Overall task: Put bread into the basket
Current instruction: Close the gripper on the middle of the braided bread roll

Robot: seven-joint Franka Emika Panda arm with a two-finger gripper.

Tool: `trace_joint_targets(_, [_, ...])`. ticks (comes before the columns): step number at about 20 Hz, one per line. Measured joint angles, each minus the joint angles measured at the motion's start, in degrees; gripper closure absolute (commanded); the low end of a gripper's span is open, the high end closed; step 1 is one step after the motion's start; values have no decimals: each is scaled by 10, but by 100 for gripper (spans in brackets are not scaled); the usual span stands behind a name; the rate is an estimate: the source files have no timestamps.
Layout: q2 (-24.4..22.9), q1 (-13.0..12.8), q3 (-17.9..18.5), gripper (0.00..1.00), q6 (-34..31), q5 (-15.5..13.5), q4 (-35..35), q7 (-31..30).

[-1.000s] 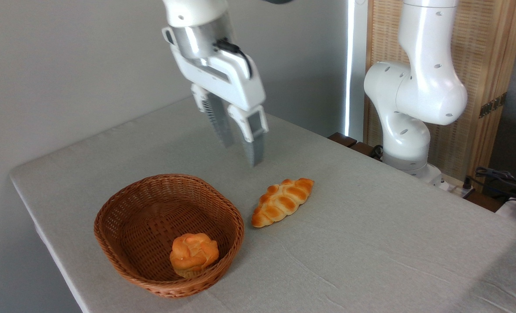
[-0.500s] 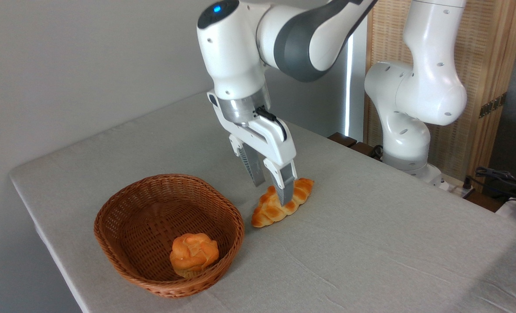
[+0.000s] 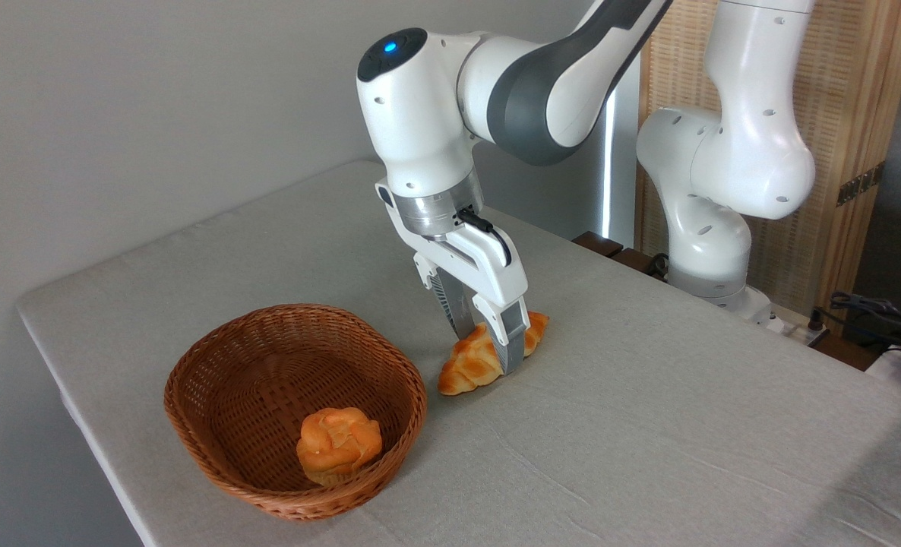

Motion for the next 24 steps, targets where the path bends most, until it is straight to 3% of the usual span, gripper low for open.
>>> trace_joint_targets(1, [0,0,0,17,1,0,-2,0])
trace_joint_targets(2, [0,0,0,30,1,0,-3,0])
trace_joint_targets(4, [1,0,0,48,6,0,-7,0])
trace_joint_targets(7, [3,0,0,68,11,0,-9,0])
trace_joint_targets(11, [5,-2,0,75,11,0,-10,0])
trace_joint_targets(24, [7,-5,0,75,12,0,-10,5])
